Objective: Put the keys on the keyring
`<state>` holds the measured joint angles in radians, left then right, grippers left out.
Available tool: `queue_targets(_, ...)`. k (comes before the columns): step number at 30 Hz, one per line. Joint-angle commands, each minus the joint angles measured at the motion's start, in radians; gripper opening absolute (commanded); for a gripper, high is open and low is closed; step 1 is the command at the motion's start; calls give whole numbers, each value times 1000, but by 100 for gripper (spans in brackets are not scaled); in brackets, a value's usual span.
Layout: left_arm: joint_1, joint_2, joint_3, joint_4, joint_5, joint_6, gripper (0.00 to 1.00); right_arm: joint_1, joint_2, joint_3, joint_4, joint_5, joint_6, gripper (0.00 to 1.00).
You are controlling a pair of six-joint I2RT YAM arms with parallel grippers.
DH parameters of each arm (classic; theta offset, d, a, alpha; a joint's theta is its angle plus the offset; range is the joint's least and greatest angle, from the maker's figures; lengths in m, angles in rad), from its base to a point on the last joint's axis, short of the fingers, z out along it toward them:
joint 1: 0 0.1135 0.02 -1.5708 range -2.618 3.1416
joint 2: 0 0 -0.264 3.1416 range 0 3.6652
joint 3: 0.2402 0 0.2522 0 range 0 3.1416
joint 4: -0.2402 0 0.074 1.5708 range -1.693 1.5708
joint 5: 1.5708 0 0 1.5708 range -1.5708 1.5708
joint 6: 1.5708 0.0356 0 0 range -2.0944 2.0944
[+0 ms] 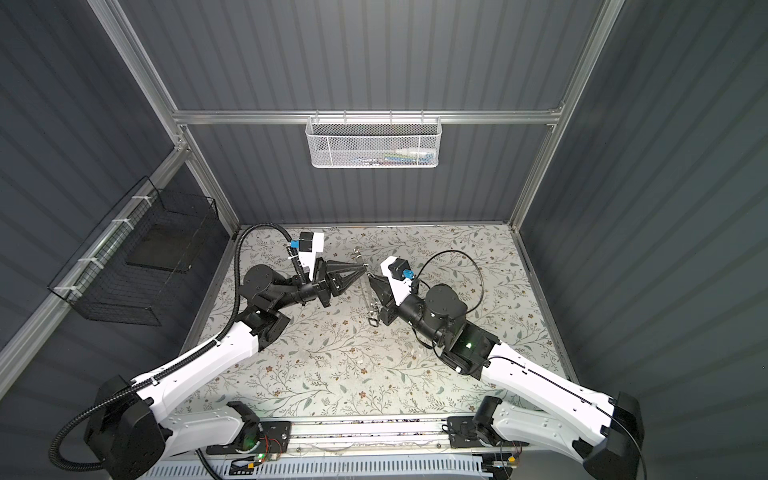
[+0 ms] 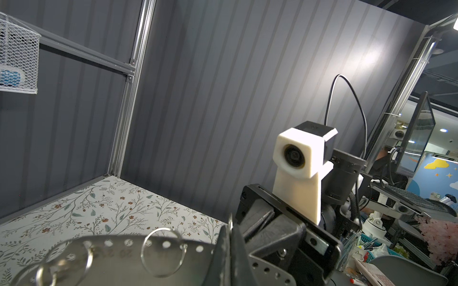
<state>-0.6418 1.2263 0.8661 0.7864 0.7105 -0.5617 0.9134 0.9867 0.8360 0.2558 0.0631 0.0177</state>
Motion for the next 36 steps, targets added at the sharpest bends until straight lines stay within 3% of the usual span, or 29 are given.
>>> queue_targets(1,-6,8,48,7,25,5,0,7,-18,16,-25,-9,-21,0)
queue_targets(36,-6,-2,31,-16,55,28,0,-4,20,251,-445,1,-140,0)
